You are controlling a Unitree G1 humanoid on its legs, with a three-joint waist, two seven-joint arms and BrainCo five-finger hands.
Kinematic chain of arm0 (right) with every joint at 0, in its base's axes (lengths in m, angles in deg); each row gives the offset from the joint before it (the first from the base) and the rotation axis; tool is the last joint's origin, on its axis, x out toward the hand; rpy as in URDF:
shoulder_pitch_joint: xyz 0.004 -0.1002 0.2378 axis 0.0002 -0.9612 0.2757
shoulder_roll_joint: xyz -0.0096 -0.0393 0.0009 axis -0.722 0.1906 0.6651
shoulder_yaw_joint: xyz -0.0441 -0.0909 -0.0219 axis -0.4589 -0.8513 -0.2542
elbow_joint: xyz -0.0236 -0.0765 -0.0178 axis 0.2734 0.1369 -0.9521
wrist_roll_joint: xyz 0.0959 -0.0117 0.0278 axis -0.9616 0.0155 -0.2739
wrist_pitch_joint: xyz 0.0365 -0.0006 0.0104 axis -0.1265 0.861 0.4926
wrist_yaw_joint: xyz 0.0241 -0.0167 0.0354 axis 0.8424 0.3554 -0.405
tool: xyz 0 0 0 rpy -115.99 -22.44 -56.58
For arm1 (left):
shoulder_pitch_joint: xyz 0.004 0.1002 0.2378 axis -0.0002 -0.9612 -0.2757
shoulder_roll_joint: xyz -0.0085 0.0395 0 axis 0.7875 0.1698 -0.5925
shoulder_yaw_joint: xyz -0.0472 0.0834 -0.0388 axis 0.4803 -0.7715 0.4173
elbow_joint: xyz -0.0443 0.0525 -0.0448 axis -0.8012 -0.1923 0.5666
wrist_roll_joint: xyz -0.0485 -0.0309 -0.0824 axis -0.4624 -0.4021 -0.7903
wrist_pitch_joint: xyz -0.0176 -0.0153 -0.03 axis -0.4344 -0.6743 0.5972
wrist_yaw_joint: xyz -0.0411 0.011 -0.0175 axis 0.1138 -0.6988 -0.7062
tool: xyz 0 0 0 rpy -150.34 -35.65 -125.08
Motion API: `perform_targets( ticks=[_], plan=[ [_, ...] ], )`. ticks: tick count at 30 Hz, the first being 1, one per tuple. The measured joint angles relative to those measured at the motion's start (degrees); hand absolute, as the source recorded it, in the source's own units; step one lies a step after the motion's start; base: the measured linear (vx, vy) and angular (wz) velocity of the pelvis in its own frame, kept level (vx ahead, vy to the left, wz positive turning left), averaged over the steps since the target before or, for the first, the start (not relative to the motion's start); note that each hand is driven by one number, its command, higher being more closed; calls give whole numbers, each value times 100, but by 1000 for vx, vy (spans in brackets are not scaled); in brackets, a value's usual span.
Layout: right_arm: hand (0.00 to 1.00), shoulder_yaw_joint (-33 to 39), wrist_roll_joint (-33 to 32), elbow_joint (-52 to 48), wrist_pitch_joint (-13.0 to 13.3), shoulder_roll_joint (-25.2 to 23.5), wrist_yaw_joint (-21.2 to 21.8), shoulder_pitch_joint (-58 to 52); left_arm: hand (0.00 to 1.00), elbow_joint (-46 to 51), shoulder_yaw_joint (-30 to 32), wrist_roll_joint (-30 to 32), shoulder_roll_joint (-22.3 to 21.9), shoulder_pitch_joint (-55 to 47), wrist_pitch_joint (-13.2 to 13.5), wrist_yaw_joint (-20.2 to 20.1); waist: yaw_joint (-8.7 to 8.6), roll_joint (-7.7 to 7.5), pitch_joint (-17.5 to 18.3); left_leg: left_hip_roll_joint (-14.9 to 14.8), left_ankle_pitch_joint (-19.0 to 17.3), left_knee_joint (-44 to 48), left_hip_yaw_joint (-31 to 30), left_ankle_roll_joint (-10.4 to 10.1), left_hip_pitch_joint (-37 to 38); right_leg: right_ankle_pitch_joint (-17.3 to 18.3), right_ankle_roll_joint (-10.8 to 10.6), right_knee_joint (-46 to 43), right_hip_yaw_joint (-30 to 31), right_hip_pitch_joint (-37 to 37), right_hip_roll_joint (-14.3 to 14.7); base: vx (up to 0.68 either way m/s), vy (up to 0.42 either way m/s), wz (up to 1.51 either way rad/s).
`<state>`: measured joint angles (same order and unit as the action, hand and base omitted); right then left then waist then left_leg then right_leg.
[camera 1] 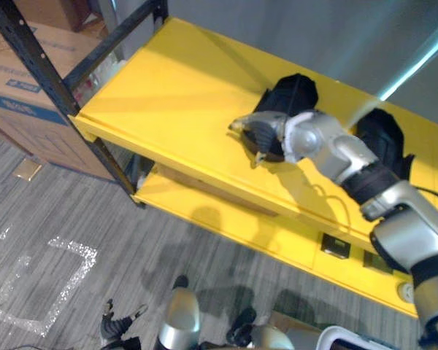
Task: Walk over and take plastic housings, then place them on the shelf
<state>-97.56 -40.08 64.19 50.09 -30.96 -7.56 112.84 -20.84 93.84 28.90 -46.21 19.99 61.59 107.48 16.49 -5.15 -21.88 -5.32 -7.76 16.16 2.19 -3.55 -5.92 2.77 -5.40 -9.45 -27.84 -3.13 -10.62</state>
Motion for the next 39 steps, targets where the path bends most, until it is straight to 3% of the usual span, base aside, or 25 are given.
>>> perform_targets(
  ticks=[10,18,22,25,27,28,30,33,36,39],
  plan=[
    [0,0,7,277,122,43,507,152,0,52,-3,-1,0,-1,-228,-16,9,0,1,-4,27,-14,5,-15,22,3,5,-4,1,-1,1,0,0,0],
    [0,0,47,286,166,45,471,149,0,128,-9,-1,3,-1,-235,-67,5,-2,1,-26,104,-171,15,-43,91,20,33,-20,6,-3,22,0,0,0],
    [0,0,11,287,329,61,147,142,0,128,-10,-1,3,-1,-236,-66,3,-2,2,-28,106,-170,18,-46,92,21,35,-21,7,0,24,0,0,0],
    [0,1,-127,273,612,72,-521,141,0,128,-11,-1,3,-1,-234,-64,3,-5,4,-29,109,-167,22,-49,103,21,36,-21,15,2,25,0,0,0],
    [0,38,-435,170,840,68,-1370,135,0,119,-13,-1,3,-1,-228,-62,1,-6,4,-35,109,-167,31,-49,110,22,37,-20,28,5,32,0,0,0],
    [0,108,-481,101,880,67,-1591,114,0,116,-13,-1,3,0,-223,-62,2,-7,5,-36,109,-167,34,-49,111,22,37,-19,31,5,33,0,0,0],
    [0,613,-506,-266,921,25,-2787,-47,0,74,-12,1,3,-1,-192,-53,4,-21,13,-44,108,-167,49,-50,121,21,38,-13,55,5,45,-4,1,-2],
    [0,1766,-938,-907,1022,-251,-4042,-366,0,-156,-16,4,-1,-1,-6,-30,-21,-34,22,-67,104,-173,138,-54,196,16,41,-8,140,-8,59,-14,7,-13],
    [0,2816,-1369,-1876,1102,-582,-4917,-765,0,-290,-44,4,-7,-1,162,35,-160,-36,41,-80,104,-169,161,-54,212,5,46,-6,162,-11,69,-25,1,-6],
    [0,3236,-1289,-2568,982,-703,-5344,-1342,0,-375,-48,9,-16,-6,281,40,-248,-49,168,-97,103,-213,297,-54,312,-10,39,8,286,-21,77,-13,10,-18]
  ],
)
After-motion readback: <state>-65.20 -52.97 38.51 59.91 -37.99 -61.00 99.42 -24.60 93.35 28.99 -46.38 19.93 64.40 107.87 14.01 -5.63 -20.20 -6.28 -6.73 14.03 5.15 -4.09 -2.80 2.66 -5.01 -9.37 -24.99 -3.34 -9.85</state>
